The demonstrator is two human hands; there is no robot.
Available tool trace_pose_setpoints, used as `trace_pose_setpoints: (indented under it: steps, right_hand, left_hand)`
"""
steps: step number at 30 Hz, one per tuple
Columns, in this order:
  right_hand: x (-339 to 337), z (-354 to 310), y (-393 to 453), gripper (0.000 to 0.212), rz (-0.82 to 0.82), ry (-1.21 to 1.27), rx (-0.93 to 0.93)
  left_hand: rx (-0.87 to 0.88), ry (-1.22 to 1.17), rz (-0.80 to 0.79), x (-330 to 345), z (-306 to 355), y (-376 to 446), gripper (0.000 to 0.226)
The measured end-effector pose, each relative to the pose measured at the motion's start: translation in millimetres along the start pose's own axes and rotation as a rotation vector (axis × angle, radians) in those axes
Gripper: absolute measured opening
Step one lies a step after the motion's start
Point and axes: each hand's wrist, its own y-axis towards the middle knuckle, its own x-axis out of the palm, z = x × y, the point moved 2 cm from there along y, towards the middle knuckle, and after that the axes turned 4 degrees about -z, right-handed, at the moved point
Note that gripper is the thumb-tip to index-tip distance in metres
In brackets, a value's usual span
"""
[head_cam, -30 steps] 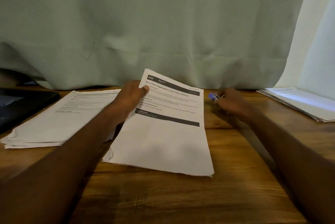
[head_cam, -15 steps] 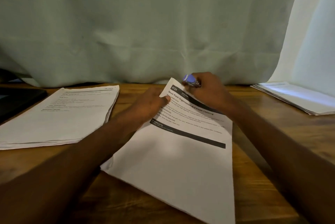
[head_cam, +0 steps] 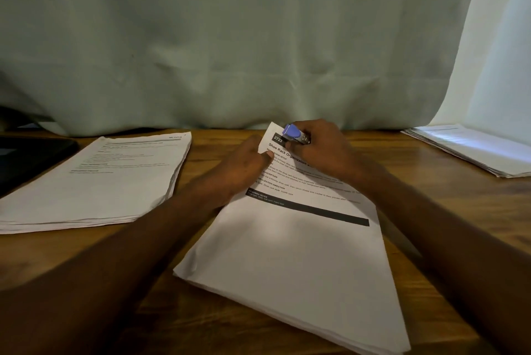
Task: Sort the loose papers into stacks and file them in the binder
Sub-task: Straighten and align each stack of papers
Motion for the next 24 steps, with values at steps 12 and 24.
trace_pose_setpoints:
  steps: [12, 24]
  right_hand:
    - [-2, -7, -7, 0.015, -0.021, 0.374, 0.226]
    - [-5, -25, -19, 0.023, -0.096, 0.522, 0.385]
  left_hand:
    - [0.079, 0.081, 0.242, -7, 13, -5, 0.02]
    - [0.118, 0.056, 0.177, -4, 8, -8, 0.03]
